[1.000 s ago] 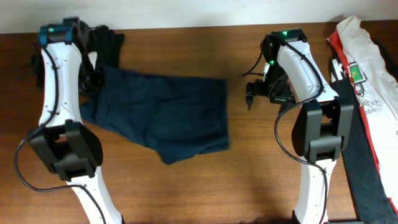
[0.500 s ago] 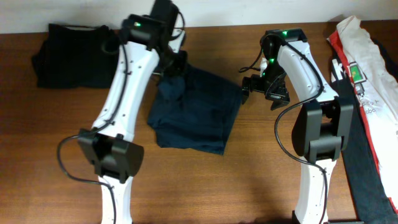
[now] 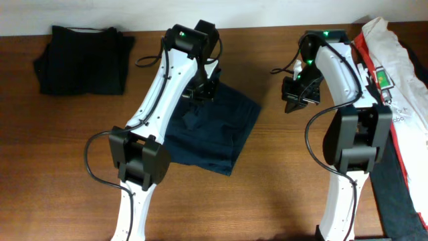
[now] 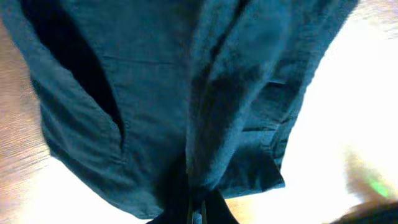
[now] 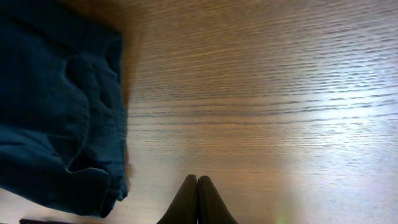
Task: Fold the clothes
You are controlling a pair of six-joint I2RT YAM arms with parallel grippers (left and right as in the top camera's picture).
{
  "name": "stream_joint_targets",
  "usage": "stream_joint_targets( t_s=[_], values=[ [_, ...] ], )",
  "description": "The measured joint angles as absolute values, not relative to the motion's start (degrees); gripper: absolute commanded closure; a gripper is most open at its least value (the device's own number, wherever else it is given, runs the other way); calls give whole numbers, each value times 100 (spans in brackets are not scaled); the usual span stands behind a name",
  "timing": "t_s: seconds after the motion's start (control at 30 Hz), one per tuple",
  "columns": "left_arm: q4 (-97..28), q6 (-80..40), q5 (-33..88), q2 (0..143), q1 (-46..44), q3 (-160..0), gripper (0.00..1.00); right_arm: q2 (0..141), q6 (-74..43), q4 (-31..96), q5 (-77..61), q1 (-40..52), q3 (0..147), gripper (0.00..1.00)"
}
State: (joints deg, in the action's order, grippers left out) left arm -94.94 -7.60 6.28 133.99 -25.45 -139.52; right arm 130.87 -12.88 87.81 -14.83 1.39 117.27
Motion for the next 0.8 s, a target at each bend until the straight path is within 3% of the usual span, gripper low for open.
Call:
stream_joint_targets(
  t_s=[0.33, 0.8],
  values=[
    [-9642, -873, 921, 13399, -2591, -13952, 100, 13284, -1546, 7905, -1706, 843, 11236, 96],
    [-9647, -888, 1955, 13399, -2591, -13952, 100, 13467, -1778, 7310, -1726, 851, 11021, 96]
  ],
)
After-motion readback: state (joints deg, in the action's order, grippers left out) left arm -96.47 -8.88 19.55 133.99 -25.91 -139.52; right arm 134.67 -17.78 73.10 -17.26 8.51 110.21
